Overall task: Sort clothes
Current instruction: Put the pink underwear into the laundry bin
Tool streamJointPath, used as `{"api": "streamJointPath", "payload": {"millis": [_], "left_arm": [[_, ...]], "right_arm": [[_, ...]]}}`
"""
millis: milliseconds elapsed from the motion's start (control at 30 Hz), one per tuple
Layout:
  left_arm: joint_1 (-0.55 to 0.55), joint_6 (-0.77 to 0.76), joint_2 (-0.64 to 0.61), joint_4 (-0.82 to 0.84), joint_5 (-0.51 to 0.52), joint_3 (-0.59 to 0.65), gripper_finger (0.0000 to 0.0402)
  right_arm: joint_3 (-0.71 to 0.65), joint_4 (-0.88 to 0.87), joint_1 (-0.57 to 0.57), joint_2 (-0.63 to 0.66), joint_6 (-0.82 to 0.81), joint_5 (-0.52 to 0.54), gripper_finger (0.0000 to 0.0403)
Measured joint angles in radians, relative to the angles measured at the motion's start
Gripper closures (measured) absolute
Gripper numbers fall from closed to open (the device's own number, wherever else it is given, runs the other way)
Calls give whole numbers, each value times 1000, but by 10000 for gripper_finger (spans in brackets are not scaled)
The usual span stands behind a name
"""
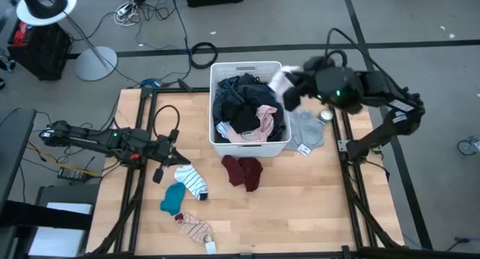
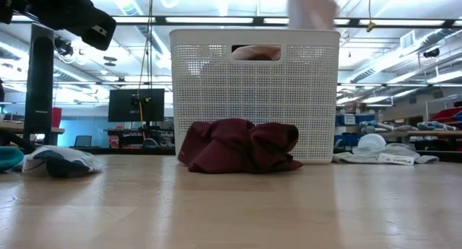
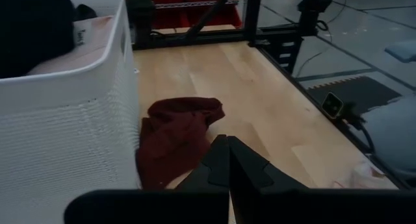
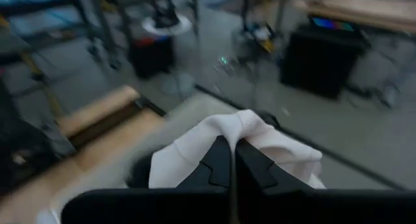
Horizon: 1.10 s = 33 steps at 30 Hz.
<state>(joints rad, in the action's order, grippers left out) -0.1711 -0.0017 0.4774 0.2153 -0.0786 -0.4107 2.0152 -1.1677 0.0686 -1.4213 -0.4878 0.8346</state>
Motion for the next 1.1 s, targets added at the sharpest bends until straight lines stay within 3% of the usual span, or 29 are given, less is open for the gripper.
{"api": "streamJointPath", "payload": {"millis": [200, 367, 600, 733, 933, 1100], "left_arm": [[0, 0, 0, 0, 3, 0, 400], [0, -1, 0, 0, 3, 0, 400], [0, -2, 0, 0, 3, 0, 400], [0, -2, 0, -11, 3, 9, 400], [0, -3, 0, -77, 3, 69, 400], [0, -3, 0, -112, 3, 81, 400]], "right_arm": [[50, 313, -116, -100, 263, -179, 402], [50, 416, -222, -181, 309, -317, 397], [50, 395, -323, -336, 298, -411, 387], [50, 366, -348, -437, 269, -520, 371], [49, 178, -390, -553, 155, -647, 318], [49, 78, -403, -564, 146, -653, 265]]}}
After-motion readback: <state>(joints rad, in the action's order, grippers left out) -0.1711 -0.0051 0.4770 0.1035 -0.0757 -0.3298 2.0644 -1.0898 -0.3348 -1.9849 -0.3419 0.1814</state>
